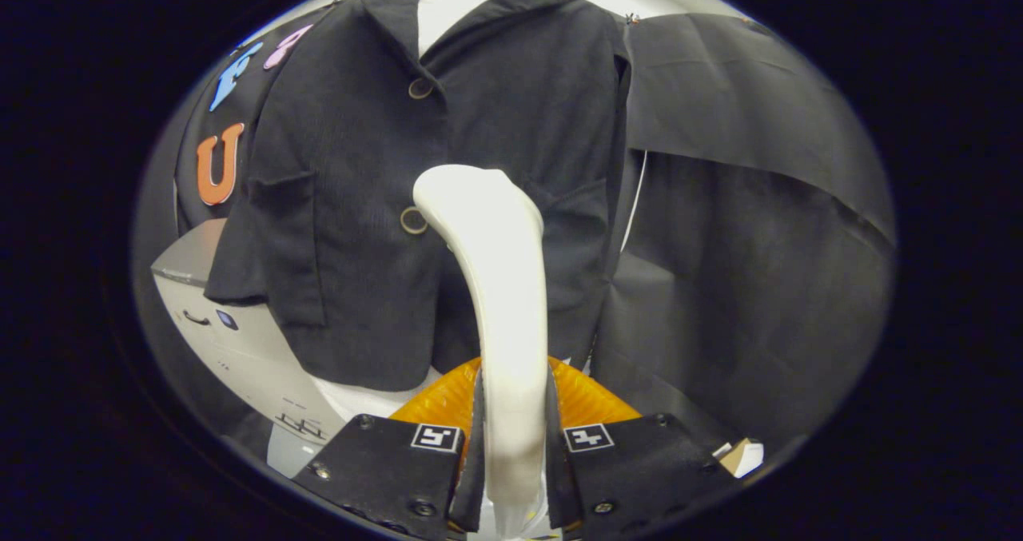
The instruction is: Iron the clothes twice with a garment steamer, once on the left side and once on the right side.
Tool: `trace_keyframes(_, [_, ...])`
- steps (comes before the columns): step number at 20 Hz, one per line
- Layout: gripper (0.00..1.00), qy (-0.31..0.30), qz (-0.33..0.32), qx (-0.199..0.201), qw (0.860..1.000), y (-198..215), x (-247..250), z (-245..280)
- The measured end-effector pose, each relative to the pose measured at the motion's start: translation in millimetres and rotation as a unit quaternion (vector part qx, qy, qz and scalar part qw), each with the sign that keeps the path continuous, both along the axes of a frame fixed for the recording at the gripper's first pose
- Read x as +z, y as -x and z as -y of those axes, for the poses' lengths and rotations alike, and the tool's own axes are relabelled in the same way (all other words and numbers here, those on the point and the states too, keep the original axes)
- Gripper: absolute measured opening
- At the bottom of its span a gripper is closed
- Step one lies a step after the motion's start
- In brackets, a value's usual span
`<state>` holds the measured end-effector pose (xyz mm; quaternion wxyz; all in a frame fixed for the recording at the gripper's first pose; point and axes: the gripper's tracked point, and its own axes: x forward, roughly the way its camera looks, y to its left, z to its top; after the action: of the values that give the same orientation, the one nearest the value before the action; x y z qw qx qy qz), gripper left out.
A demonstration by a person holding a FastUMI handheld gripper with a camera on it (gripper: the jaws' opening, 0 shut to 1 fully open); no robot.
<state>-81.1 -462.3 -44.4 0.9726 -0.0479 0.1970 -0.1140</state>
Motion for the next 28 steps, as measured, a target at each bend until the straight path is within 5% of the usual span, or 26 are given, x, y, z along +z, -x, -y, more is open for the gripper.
trace_keyframes(15, [0.34, -0.004, -0.034, -0.002, 0.999, 13, -61, -2])
trace_keyframes(28, [0.34, -0.051, -0.041, 0.015, 0.998, 14, -66, -2])
